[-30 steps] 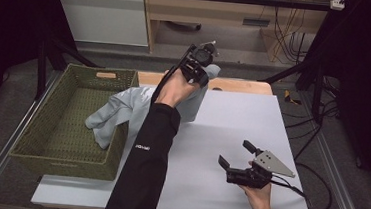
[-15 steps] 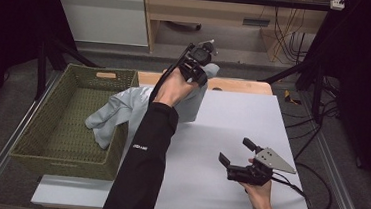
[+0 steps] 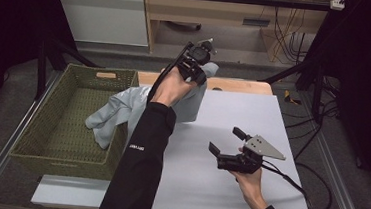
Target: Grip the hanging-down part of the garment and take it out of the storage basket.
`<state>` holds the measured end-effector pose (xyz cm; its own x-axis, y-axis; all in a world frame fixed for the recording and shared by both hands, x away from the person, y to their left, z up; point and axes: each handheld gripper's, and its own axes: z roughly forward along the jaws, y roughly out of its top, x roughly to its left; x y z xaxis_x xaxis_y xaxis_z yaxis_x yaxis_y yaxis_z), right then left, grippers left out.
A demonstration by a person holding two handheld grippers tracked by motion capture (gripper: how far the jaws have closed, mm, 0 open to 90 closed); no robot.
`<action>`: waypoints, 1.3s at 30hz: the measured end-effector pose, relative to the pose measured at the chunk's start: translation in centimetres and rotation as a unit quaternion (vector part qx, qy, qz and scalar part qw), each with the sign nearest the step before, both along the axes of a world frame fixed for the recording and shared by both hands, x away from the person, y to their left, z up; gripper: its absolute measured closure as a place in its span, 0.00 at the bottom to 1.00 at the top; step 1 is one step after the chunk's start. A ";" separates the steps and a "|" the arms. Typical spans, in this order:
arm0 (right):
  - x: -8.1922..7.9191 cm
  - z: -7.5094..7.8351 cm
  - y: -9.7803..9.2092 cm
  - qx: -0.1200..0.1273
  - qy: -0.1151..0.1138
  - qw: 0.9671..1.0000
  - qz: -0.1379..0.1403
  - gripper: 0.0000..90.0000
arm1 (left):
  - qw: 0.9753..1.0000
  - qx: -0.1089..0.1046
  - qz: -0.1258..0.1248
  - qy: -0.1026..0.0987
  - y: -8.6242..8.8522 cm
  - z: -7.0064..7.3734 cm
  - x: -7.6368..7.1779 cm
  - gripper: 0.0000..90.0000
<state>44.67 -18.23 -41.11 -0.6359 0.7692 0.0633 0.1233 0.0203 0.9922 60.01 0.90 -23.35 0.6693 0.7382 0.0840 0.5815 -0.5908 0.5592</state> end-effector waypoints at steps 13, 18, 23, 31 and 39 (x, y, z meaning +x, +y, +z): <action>2.0 0.9 4.2 0.001 0.007 1.000 0.018 0.00 | 1.000 -0.001 -0.001 -0.001 0.3 0.1 -0.1 0.87; 2.9 1.1 5.8 -0.001 0.010 1.000 0.026 0.00 | 1.000 0.002 -0.003 -0.001 0.4 0.2 -0.1 0.87; 3.6 1.2 7.0 -0.001 0.012 0.999 0.033 0.01 | 1.000 0.002 -0.003 -0.001 0.5 0.4 -0.2 0.87; 4.5 1.6 8.6 0.011 0.025 0.999 0.032 0.01 | 1.000 0.003 -0.002 -0.002 0.5 0.5 -0.2 0.87; 5.8 1.5 10.3 -0.007 0.020 0.999 0.031 0.02 | 1.000 0.010 -0.006 0.000 0.4 0.4 -0.2 0.87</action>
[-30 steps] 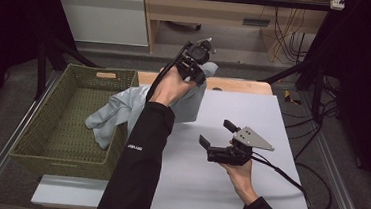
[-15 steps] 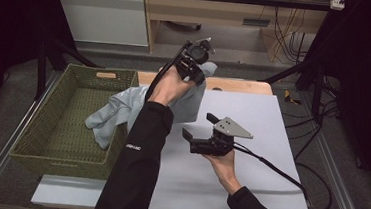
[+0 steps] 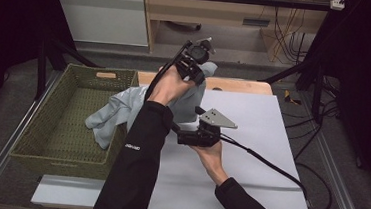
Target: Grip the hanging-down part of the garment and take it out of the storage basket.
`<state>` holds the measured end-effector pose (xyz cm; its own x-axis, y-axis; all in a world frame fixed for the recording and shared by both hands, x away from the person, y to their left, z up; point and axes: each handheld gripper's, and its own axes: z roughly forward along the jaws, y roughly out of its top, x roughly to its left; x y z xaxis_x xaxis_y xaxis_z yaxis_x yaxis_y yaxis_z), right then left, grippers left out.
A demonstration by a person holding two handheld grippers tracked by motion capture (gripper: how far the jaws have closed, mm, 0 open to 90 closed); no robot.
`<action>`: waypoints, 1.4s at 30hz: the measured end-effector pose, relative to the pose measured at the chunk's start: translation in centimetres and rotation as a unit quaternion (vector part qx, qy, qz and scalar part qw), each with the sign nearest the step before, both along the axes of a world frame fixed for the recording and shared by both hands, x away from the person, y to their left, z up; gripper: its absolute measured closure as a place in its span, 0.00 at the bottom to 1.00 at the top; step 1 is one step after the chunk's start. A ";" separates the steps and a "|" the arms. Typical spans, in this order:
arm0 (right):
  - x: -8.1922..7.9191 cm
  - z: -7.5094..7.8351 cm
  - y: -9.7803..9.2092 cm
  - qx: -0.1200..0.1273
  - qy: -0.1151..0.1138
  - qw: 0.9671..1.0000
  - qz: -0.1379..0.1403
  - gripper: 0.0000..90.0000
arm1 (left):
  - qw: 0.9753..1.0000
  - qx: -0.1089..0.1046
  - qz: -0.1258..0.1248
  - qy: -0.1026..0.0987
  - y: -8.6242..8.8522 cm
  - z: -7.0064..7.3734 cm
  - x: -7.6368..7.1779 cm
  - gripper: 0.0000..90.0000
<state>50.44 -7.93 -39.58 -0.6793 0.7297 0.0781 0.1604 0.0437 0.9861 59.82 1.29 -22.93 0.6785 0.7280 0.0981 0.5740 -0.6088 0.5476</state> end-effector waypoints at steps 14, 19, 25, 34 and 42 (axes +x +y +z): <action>1.9 0.2 3.1 -0.018 -0.021 1.000 -0.002 0.04 | 1.000 0.003 0.000 0.001 0.0 0.0 0.0 0.87; 2.6 0.0 4.0 -0.011 -0.018 1.000 -0.007 0.09 | 1.000 -0.002 0.002 0.000 0.1 0.1 -0.1 0.87; 3.2 0.1 4.5 -0.003 -0.007 1.000 -0.013 0.21 | 1.000 0.002 -0.001 0.001 0.1 0.1 -0.1 0.87; 3.4 0.3 4.5 0.001 0.000 1.000 -0.021 0.78 | 1.000 0.000 0.004 -0.003 0.5 0.3 -0.2 0.87; 2.9 0.7 3.9 -0.009 -0.003 1.000 -0.014 0.91 | 1.000 0.001 0.003 -0.006 0.6 0.4 -0.3 0.87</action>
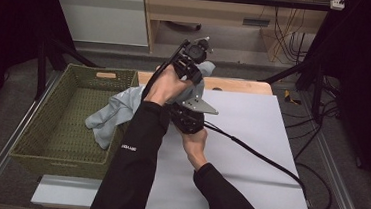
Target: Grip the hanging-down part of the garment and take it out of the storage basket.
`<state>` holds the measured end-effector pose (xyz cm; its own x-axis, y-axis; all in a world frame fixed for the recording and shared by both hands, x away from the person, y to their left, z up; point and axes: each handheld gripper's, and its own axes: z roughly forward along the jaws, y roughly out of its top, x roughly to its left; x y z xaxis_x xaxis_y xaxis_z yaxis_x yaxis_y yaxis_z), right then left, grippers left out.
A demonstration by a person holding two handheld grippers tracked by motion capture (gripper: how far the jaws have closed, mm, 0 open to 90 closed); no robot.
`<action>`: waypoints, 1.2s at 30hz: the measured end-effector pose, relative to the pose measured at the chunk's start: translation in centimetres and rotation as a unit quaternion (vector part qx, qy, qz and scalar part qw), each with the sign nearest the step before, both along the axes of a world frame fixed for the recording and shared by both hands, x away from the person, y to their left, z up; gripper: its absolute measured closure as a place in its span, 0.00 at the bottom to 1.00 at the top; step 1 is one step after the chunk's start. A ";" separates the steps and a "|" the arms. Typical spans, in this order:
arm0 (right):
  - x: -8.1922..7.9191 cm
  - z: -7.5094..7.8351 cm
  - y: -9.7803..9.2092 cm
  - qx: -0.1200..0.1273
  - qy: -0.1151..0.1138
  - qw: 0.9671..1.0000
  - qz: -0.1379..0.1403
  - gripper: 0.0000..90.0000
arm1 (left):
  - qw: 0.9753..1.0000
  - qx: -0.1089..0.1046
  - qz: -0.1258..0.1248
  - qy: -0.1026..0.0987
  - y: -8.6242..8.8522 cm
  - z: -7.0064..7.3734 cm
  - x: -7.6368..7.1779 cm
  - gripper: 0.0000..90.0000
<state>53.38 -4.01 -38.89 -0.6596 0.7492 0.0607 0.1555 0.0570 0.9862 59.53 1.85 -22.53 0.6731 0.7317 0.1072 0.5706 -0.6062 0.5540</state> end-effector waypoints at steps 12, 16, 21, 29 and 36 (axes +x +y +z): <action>-2.2 0.1 -2.9 -0.004 -0.019 1.000 0.024 0.92 | 1.000 0.000 -0.004 -0.001 -0.4 0.2 -0.2 0.87; -3.4 0.5 -4.1 0.009 -0.009 1.000 0.028 0.92 | 1.000 0.001 -0.007 -0.004 -0.5 0.4 -0.4 0.87; -4.6 1.1 -5.8 0.007 -0.017 0.999 0.034 0.92 | 1.000 0.001 -0.012 -0.001 -0.6 0.5 -0.6 0.87; -6.3 2.2 -9.2 -0.006 -0.037 0.999 0.033 0.92 | 1.000 -0.003 -0.021 0.001 -1.1 0.5 -1.2 0.87; -7.2 2.5 -11.3 -0.003 -0.032 0.999 0.033 0.92 | 0.999 0.000 -0.040 0.004 -2.2 0.6 -1.9 0.87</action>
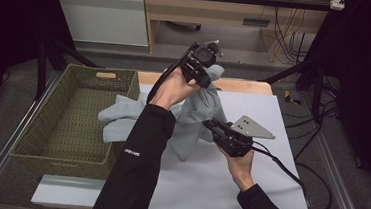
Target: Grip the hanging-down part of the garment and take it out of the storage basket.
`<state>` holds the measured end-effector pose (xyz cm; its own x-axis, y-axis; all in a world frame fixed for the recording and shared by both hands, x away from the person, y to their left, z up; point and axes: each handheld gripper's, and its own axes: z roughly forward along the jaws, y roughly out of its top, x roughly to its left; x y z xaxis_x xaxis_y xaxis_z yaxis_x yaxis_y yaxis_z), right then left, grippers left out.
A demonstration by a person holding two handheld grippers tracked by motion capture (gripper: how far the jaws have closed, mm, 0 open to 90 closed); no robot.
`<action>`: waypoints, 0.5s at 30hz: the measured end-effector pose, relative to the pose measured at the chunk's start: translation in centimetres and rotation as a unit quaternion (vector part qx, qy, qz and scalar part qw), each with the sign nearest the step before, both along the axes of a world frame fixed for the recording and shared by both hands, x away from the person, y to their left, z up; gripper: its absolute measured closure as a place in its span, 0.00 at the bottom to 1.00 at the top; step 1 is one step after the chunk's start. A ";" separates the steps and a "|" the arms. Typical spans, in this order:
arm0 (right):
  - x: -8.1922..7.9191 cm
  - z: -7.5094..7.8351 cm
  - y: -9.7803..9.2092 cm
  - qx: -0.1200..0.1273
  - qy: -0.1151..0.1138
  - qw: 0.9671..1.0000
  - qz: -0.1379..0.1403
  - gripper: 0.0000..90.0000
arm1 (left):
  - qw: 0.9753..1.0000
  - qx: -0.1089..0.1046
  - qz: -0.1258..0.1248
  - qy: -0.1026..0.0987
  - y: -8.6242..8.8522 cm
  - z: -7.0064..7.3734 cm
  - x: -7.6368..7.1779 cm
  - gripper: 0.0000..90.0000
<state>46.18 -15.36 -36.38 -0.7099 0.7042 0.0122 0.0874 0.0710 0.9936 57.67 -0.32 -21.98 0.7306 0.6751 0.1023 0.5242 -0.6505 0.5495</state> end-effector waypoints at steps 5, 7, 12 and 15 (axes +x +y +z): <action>-0.7 0.3 -1.4 0.006 -0.011 1.000 -0.010 0.92 | 1.000 0.004 -0.008 0.001 -0.5 0.1 -0.3 0.86; -0.9 0.5 -1.8 0.008 -0.008 1.000 -0.013 0.92 | 1.000 0.003 -0.009 0.000 -0.6 0.1 -0.4 0.86; -1.0 -0.2 -2.0 -0.011 -0.003 1.000 -0.013 0.91 | 1.000 0.003 -0.010 0.002 -0.6 0.0 -0.6 0.86; -0.9 -1.3 -1.9 -0.010 0.016 1.000 -0.002 0.81 | 1.000 0.004 -0.011 -0.004 -0.7 -0.4 -0.7 0.86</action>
<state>45.30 -17.30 -37.63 -0.7061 0.7078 0.0205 0.1195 0.0906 0.9887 56.99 -1.06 -22.35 0.7439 0.6584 0.1143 0.5056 -0.6664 0.5480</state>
